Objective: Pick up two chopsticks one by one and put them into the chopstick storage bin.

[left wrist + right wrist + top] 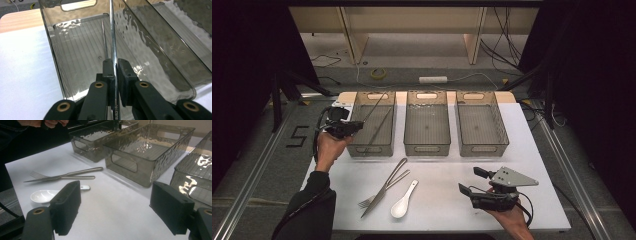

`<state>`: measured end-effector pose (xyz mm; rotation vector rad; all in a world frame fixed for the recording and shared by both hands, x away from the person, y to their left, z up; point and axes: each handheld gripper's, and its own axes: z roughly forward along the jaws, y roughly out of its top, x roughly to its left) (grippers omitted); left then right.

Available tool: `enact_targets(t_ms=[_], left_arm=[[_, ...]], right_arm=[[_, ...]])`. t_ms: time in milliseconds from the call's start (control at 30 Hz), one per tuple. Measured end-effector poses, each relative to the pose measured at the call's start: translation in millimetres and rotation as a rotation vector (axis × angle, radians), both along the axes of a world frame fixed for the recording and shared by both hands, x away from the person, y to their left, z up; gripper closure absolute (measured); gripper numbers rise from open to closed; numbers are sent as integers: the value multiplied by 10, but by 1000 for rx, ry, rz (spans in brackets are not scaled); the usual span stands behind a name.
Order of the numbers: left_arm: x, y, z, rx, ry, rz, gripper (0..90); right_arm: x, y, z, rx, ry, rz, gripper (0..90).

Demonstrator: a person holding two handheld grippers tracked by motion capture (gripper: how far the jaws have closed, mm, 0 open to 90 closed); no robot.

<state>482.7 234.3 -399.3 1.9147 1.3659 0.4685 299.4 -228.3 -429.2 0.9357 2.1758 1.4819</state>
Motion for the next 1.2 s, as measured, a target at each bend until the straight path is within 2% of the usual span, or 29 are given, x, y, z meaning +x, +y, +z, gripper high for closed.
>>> enact_targets(t_ms=[333, 567, 700, 733, 767, 900, 967, 1067, 1200], left_arm=[[74, 20, -76, 1, 2, 26, 844], [137, 46, -158, 6, 18, 40, 843], [163, 24, -219, 16, 10, 60, 828], [173, 12, -234, 5, 21, 55, 791], [173, 8, -236, 5, 23, 51, 688], [154, -28, -195, -3, 23, 43, 526], [125, -50, -148, -7, 20, 34, 467], [69, -87, -62, -39, 42, 6, 402], [-50, -169, 71, -72, 39, -17, 324]], right_arm=[[0, 1, -4, 0, 4, 1, 255], [4, -3, -11, 5, 7, 0, 256], [6, -3, -14, 1, 7, 0, 256], [4, -4, -12, 2, 9, -1, 256], [2, -6, -10, 2, 9, -2, 256], [1, -11, -6, 4, 6, -3, 256], [-1, -9, -4, 7, 2, -1, 256], [-7, -9, 3, 4, 1, 0, 255], [-10, -7, 9, 4, -2, 1, 255]])
